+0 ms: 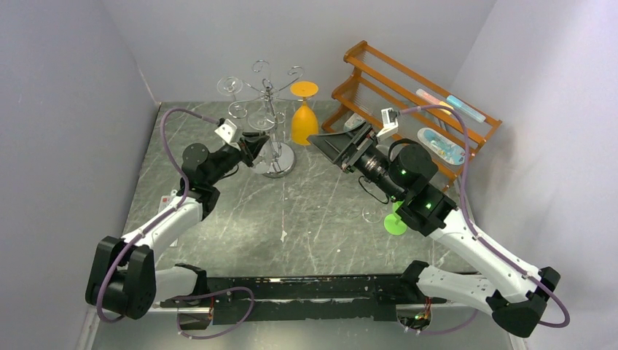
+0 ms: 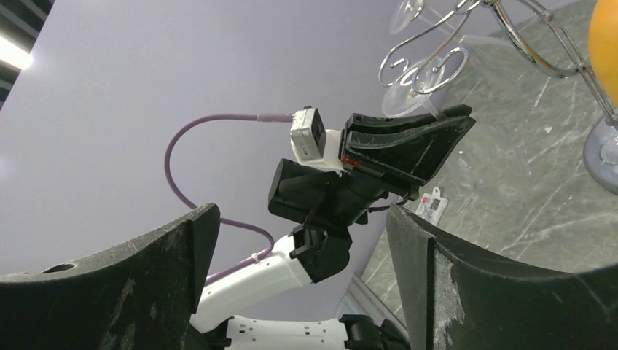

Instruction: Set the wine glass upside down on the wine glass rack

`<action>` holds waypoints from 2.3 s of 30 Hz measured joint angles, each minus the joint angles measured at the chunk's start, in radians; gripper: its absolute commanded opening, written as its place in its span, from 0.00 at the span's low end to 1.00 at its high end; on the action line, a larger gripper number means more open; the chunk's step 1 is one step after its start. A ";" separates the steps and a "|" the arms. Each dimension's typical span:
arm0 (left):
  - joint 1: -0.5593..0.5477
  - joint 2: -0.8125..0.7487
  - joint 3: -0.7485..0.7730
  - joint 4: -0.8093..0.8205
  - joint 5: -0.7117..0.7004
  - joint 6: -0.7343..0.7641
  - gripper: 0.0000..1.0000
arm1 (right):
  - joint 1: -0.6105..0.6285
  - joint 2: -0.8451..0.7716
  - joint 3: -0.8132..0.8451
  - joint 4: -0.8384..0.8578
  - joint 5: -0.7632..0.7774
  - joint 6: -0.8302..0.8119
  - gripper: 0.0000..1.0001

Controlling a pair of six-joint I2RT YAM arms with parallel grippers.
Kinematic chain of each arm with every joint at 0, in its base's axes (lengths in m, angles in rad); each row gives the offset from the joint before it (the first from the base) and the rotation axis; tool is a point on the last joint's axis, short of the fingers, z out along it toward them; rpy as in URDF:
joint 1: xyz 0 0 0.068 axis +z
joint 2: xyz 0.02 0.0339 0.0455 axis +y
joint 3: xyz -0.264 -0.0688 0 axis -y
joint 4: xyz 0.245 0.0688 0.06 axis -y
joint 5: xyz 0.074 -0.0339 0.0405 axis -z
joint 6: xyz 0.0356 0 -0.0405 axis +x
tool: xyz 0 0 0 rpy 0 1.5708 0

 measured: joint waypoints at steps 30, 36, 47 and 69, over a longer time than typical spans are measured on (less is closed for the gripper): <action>0.000 -0.016 0.000 0.053 -0.165 0.052 0.05 | 0.000 -0.005 -0.040 0.031 -0.011 0.026 0.84; 0.000 0.031 0.001 0.081 -0.179 0.051 0.05 | 0.000 -0.005 -0.045 0.035 -0.011 0.030 0.84; 0.000 0.064 0.015 0.123 -0.240 0.021 0.05 | 0.000 -0.007 -0.050 0.036 -0.013 0.030 0.83; 0.000 0.114 0.076 0.080 -0.362 -0.001 0.05 | 0.000 -0.010 -0.051 0.040 -0.014 0.030 0.82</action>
